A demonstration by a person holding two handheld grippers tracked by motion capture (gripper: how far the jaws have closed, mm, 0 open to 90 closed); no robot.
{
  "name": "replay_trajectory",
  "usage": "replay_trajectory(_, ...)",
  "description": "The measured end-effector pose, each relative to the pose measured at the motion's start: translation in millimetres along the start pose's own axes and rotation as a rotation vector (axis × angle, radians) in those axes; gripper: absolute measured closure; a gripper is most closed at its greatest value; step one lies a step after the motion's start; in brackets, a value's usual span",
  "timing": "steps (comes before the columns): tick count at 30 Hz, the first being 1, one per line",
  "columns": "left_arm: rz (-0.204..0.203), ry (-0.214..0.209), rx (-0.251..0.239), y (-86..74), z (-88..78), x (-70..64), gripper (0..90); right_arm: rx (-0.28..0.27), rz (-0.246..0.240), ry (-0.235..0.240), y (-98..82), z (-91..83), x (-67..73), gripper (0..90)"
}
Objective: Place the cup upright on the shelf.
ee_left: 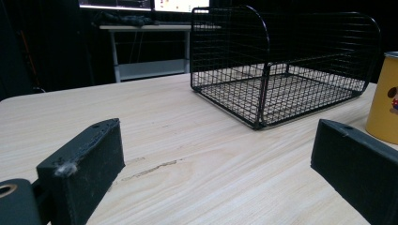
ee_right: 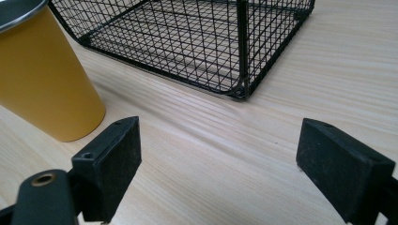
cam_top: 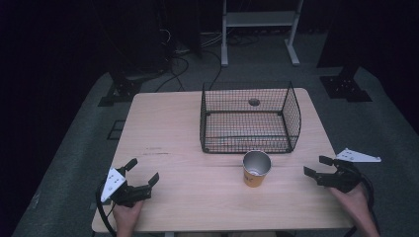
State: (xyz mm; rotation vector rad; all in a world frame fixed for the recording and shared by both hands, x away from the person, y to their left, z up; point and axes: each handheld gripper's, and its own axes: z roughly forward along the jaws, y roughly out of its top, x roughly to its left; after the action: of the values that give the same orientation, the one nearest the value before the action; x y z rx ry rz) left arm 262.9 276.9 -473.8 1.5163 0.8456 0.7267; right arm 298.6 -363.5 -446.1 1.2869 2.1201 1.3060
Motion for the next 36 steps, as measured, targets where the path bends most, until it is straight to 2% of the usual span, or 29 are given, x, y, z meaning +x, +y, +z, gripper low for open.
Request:
replay_trajectory(10, 0.001, -0.007, -0.001, -0.3, -0.6, -0.7, 2.3, 0.002, -0.016, 0.013, 2.0, 1.7, 7.5, 13.6)
replay_trajectory(17, 0.003, -0.011, 0.0, -0.3, -0.7, -1.1, 2.3, 0.001, -0.055, 0.045, 4.0, 4.3, 25.6, 13.1)
replay_trajectory(36, 0.005, -0.008, 0.001, -0.4, -0.7, -1.5, 2.3, 0.005, -0.099, 0.121, 6.7, 6.3, 52.5, 11.9)
